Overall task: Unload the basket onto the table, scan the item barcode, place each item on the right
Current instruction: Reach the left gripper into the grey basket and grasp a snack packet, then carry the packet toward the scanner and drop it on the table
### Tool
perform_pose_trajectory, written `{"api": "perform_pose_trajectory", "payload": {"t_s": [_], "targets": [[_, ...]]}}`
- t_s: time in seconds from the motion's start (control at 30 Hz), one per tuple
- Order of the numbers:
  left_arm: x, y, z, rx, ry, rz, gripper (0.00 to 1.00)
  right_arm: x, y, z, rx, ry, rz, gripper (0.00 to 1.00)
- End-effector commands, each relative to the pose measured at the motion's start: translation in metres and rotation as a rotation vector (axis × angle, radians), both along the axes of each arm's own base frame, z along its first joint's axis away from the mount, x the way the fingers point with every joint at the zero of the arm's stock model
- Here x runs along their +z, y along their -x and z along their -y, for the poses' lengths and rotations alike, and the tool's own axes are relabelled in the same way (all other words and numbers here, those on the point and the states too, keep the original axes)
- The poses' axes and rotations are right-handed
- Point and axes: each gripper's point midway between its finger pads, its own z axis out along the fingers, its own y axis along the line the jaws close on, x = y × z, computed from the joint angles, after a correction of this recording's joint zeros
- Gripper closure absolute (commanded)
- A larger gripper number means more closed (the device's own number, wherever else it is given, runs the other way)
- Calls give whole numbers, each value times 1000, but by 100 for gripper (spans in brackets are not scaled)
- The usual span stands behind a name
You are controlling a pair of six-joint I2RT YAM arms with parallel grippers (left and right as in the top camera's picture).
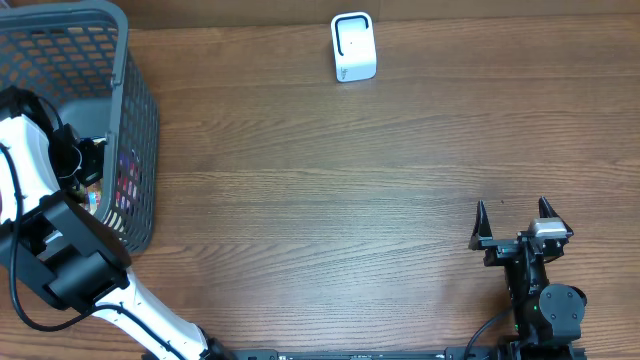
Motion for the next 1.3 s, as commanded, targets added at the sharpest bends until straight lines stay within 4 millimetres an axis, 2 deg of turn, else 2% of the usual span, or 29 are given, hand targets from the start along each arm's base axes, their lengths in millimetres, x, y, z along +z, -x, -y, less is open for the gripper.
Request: {"api": "perform_pose_trajectory", "payload": {"t_s": [0.0,0.13,0.17,0.2,0.37,0.5,0.67,0.73,0.9,1.03,1.07,1.17,1.27], "targets": [[-9,1,5,-19,20,-11,35,-1,0,2,-12,-3,5,0],[-9,1,5,-19,20,-12,65,-1,0,2,-11,-3,5,0],[-9,1,5,-19,20,-11,78,-1,0,2,-11,-3,5,0],[-9,1,5,-19,20,-11,96,-1,0,2,-11,-3,5,0],[-3,3,8,-19,32,-15,96,-1,0,2,-12,-3,5,0],[28,-6,2,-18,3,28,96,-1,0,2,-11,-3,5,0],[112,-36,-4,-17,-46,234,96,-1,0,2,-12,-3,5,0],[159,-49,-1,-33,-71,367,96,-1,0,2,-11,-3,5,0],[260,-55,20,-94,-133,651,96,-1,0,2,-12,-3,5,0],[334,-43,55,-178,-145,877,95,-1,0,2,-11,-3,5,0],[357,-36,72,-218,-140,951,95,-1,0,2,-11,-3,5,0],[394,-22,115,-319,-98,1070,96,-1,0,2,-11,-3,5,0],[411,-12,163,-430,-29,1128,96,-1,0,2,-11,-3,5,0]]}}
